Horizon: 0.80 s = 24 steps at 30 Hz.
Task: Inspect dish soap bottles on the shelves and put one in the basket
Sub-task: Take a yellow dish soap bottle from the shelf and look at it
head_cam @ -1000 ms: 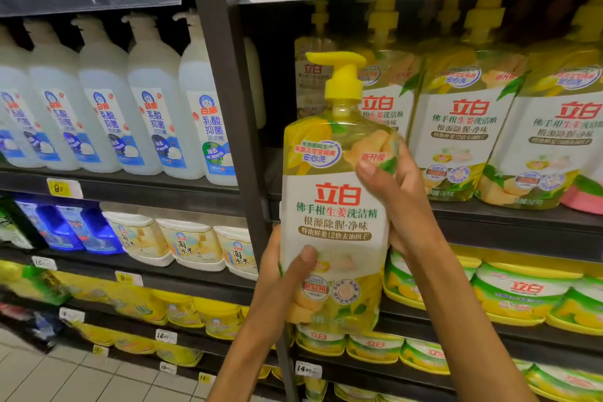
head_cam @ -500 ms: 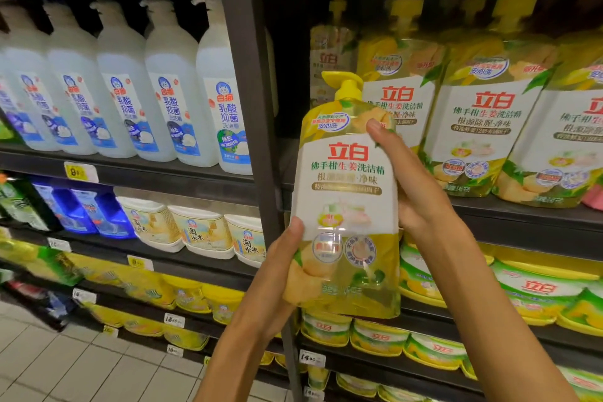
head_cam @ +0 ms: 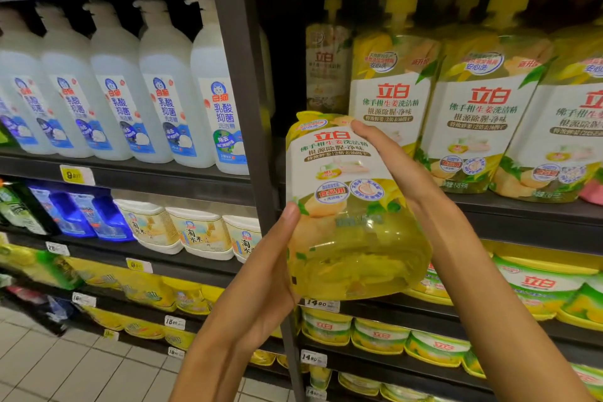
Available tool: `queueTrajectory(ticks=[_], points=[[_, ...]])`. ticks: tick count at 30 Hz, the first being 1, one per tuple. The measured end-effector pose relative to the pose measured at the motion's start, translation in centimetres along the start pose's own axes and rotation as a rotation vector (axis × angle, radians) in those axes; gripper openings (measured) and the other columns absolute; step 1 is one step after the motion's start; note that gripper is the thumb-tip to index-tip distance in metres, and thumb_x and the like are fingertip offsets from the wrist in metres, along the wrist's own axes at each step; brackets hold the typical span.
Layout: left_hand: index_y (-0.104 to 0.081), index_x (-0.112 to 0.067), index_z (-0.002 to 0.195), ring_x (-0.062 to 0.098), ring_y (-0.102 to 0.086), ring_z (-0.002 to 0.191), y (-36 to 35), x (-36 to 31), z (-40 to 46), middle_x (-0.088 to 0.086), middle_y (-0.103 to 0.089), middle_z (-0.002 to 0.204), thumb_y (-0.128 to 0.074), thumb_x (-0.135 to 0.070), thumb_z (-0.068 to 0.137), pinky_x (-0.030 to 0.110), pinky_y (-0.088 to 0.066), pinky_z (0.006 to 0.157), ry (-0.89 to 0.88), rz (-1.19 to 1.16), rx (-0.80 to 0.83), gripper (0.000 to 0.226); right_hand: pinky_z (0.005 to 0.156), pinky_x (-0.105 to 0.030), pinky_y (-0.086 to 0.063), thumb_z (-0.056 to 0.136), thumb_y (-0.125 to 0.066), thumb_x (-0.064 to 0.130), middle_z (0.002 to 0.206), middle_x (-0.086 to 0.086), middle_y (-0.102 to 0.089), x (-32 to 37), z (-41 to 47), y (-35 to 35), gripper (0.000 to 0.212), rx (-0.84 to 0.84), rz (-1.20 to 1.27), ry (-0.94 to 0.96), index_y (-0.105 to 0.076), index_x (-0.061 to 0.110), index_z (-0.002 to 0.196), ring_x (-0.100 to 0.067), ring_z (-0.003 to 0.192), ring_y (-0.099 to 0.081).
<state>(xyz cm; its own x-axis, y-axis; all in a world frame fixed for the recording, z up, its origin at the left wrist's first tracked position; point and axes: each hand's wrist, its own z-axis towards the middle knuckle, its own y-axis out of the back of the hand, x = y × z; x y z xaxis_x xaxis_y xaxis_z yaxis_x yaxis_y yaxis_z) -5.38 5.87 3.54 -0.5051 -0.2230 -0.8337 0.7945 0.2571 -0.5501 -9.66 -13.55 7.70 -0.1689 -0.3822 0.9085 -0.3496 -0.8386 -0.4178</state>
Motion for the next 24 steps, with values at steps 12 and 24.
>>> queueTrajectory(ticks=[12,24], points=[[-0.073,-0.025,0.110,0.020,-0.067,0.107,0.2,0.6,0.4,0.006,-0.070,0.117,-0.080,-0.051,0.063,0.027,-0.056,0.077,-0.036,0.122,-0.107,0.055,0.072,-0.030,-0.060,0.096,-0.055,0.033,0.102,-0.007,-0.076,0.3,0.9,-0.1,0.025,0.043,-0.060,0.087,-0.066,0.016,0.111,-0.020,0.095,-0.073],[-0.053,-0.033,0.129,0.021,-0.066,0.110,2.0,3.3,3.8,0.000,-0.068,0.121,-0.073,-0.053,0.069,0.034,-0.056,0.087,-0.232,0.350,-0.267,0.066,0.087,-0.036,-0.057,0.090,-0.056,0.051,0.111,-0.006,-0.073,1.1,1.9,-0.4,0.051,-0.036,-0.353,0.283,-0.056,0.018,0.129,-0.020,0.102,-0.071]])
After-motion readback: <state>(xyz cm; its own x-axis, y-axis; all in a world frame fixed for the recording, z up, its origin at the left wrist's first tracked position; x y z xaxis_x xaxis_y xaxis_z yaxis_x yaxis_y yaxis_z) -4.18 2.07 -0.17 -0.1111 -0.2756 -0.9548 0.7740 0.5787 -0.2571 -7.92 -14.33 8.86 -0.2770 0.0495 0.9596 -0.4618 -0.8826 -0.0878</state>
